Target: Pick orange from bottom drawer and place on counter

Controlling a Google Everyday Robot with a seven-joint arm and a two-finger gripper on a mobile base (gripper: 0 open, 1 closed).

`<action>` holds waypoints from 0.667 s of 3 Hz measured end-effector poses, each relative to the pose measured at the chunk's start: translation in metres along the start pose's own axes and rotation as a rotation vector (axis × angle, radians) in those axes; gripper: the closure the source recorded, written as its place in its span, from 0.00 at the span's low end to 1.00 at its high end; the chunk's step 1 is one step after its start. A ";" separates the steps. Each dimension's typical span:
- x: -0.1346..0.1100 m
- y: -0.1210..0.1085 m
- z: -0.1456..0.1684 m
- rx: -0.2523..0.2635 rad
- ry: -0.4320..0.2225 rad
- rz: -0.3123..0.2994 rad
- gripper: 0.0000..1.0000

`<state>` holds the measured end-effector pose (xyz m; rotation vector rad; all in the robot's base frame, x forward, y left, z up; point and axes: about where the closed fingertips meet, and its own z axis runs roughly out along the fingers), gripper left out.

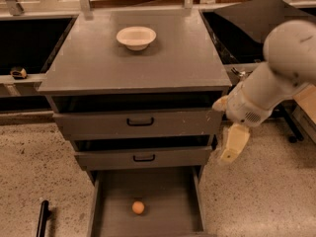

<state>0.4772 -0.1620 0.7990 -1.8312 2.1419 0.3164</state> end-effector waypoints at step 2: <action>-0.003 -0.004 0.057 0.022 -0.079 -0.076 0.00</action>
Offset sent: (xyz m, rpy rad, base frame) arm 0.0234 0.0077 -0.0013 0.0921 -0.2729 0.0599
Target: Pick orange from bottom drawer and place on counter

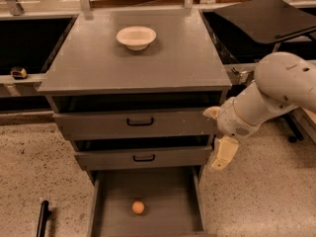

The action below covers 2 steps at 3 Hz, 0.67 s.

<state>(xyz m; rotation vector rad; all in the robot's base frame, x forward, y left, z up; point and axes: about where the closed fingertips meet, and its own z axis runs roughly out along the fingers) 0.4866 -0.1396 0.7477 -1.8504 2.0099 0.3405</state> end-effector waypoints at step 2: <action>-0.004 0.022 0.046 -0.051 -0.105 -0.081 0.00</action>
Offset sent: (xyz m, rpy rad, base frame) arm 0.0465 0.0611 -0.0867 0.2679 -0.3298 -0.0174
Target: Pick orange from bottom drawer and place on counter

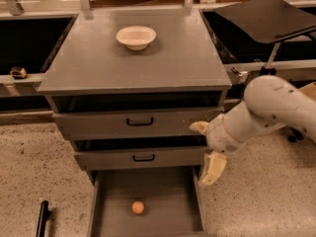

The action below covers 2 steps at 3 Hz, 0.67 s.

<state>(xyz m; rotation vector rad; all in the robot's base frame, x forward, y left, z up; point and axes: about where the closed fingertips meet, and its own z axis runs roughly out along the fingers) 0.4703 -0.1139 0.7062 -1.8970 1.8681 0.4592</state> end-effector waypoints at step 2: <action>0.007 0.023 0.138 0.014 -0.116 -0.062 0.00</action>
Offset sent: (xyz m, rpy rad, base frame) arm 0.0560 0.1007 -0.1623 0.2607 -0.2500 0.0621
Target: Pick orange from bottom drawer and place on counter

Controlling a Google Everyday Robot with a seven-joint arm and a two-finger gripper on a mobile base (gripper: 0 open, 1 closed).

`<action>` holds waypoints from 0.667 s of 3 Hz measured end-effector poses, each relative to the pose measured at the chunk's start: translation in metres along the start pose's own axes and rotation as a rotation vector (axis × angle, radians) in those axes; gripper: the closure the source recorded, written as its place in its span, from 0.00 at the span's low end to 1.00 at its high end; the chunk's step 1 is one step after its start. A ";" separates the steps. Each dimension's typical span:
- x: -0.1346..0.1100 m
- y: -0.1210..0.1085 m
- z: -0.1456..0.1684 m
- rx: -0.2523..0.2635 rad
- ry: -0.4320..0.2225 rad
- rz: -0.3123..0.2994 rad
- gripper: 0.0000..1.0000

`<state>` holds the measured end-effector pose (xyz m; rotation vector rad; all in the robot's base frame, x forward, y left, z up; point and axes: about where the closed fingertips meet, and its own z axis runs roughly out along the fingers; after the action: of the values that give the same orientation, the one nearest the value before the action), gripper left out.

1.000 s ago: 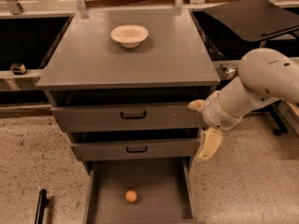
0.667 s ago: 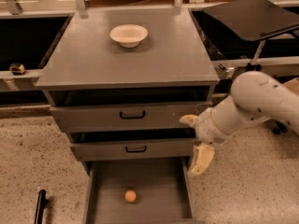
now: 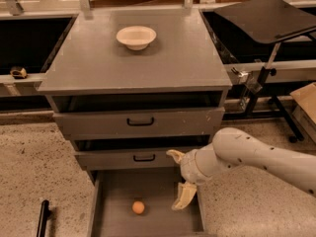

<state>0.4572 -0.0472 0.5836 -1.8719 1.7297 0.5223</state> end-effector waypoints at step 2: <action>0.010 -0.010 0.021 -0.001 -0.018 0.010 0.00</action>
Offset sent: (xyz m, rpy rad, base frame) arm 0.0196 0.0062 -0.0348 0.0178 0.0452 0.0056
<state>0.4695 -0.0420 0.5627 -1.8549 1.7284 0.5423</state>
